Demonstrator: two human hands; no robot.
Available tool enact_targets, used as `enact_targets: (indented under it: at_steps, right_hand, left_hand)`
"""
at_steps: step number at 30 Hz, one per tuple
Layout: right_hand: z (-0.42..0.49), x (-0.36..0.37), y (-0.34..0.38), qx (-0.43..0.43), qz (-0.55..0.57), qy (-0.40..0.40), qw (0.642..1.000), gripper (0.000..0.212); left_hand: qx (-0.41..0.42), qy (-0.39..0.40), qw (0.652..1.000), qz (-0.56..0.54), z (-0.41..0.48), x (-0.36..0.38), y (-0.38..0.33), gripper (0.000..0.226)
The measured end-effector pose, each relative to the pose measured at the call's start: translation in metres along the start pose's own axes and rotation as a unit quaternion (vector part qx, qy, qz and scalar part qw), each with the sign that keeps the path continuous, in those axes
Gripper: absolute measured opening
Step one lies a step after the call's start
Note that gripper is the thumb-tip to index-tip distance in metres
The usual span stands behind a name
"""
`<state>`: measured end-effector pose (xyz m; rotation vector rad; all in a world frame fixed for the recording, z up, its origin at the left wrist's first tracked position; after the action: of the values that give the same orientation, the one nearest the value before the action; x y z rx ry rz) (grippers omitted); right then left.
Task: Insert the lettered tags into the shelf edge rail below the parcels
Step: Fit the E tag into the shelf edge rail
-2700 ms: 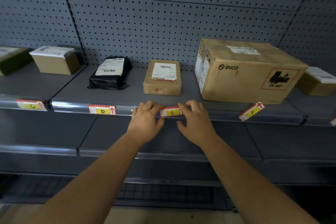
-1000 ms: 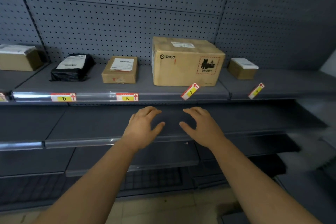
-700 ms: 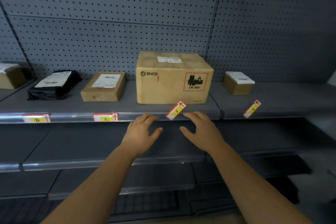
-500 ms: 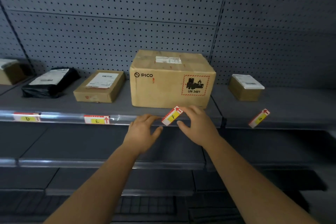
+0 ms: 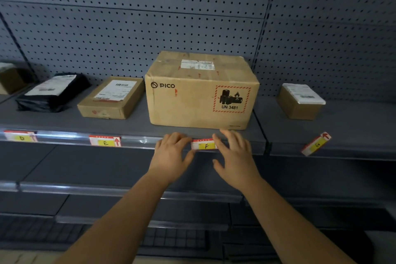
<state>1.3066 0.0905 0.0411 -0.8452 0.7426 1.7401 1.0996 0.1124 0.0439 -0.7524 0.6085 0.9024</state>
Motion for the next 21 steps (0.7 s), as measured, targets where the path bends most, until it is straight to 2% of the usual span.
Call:
enact_targets:
  at_steps: [3,9,15,21]
  right_hand:
    - [-0.005,0.003,-0.002,0.001,-0.014,-0.002,1.0,0.07]
    - [-0.007,0.0,0.008,0.023,0.016,-0.041,0.999,0.06]
    - [-0.009,0.006,0.005,0.054,0.072,-0.049,0.995,0.055]
    - [-0.006,0.004,0.001,0.055,0.081,-0.047,0.994,0.052]
  left_hand:
    - [0.006,-0.013,1.0,0.006,0.0,0.004,-0.004,0.035]
    - [0.007,-0.015,1.0,0.009,0.001,0.009,-0.011,0.035]
    - [-0.005,-0.031,0.999,0.021,-0.002,0.015,-0.013,0.029]
    - [0.007,-0.023,0.999,0.023,0.001,0.012,-0.016,0.03]
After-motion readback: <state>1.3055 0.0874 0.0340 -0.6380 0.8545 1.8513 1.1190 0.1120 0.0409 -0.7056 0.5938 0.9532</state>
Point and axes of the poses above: each hand's wrist, its own z-axis towards the middle knuckle, its own x-axis out of the palm, y = z × x, the point moved 1 cm from there along z, towards the middle knuckle, and after that the axes turned 11 degrees about -y, right-handed, at the moved point
